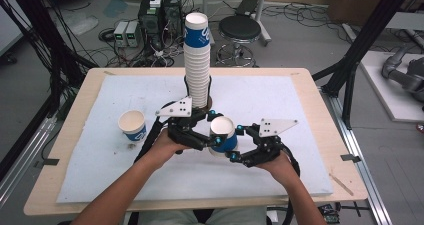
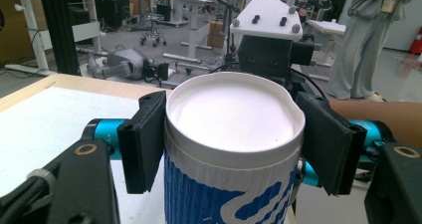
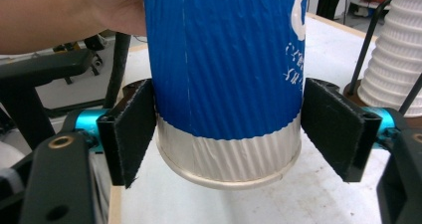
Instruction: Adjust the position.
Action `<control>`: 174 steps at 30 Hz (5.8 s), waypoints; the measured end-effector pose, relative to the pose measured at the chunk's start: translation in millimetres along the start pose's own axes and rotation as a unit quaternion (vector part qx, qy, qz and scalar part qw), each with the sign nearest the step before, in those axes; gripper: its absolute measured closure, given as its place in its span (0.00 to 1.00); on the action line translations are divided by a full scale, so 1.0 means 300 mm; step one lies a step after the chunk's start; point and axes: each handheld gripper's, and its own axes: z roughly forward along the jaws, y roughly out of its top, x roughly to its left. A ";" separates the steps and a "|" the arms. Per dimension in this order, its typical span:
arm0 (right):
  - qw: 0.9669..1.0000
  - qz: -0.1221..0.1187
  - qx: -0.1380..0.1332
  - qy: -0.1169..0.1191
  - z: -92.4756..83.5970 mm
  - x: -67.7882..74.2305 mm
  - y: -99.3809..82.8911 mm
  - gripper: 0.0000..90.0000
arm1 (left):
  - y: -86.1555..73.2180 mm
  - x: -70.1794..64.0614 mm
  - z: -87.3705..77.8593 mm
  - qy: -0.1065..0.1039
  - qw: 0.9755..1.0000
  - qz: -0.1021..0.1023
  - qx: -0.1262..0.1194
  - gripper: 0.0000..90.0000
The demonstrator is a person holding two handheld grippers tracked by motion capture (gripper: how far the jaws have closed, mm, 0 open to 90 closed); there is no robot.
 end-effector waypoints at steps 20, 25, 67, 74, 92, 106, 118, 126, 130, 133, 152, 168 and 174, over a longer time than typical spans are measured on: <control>0.999 -0.021 0.043 -0.001 -0.022 -0.005 0.021 0.39 | -0.010 0.008 -0.008 0.009 0.999 -0.027 0.027 0.17; 0.998 -0.029 0.054 -0.009 -0.043 -0.009 0.042 0.39 | -0.007 0.015 -0.032 0.007 0.999 -0.027 0.034 0.17; 0.944 -0.140 0.299 -0.013 0.054 0.014 0.244 0.39 | 0.038 0.039 -0.009 -0.026 0.983 -0.004 0.180 0.19; 0.934 -0.152 0.323 -0.007 0.072 0.020 0.263 0.39 | 0.032 0.048 -0.005 -0.034 0.980 -0.003 0.195 0.30; 0.960 -0.123 0.252 0.001 0.028 0.004 0.245 0.22 | 0.025 0.044 -0.017 -0.036 0.984 0.016 0.176 0.33; 0.990 -0.062 0.127 -0.005 -0.063 -0.024 0.188 0.22 | -0.008 0.054 -0.054 -0.032 0.992 0.002 0.123 0.33; 0.998 -0.020 0.061 -0.009 -0.097 -0.028 0.112 0.22 | -0.044 0.056 -0.092 -0.025 0.997 0.001 0.074 0.33; 0.999 0.002 0.030 -0.011 -0.113 -0.034 0.057 0.22 | -0.063 0.056 -0.109 -0.020 0.999 -0.002 0.044 0.33; 1.000 0.009 0.021 -0.010 -0.117 -0.035 0.042 0.22 | -0.069 0.055 -0.109 -0.020 0.999 0.000 0.035 0.33; 1.000 0.017 0.016 -0.007 -0.116 -0.034 0.030 0.22 | -0.072 0.052 -0.108 -0.023 0.999 -0.001 0.029 0.33; 0.999 0.038 0.000 0.018 -0.090 -0.036 -0.012 0.22 | -0.078 0.043 -0.091 -0.047 0.999 -0.003 0.003 0.33; 0.997 0.051 -0.009 0.058 -0.049 -0.032 -0.017 0.20 | -0.086 0.037 -0.063 -0.074 0.997 -0.009 -0.016 0.33; 0.997 0.047 -0.011 0.067 -0.048 -0.031 -0.016 0.22 | -0.089 0.035 -0.057 -0.079 0.997 -0.009 -0.018 0.33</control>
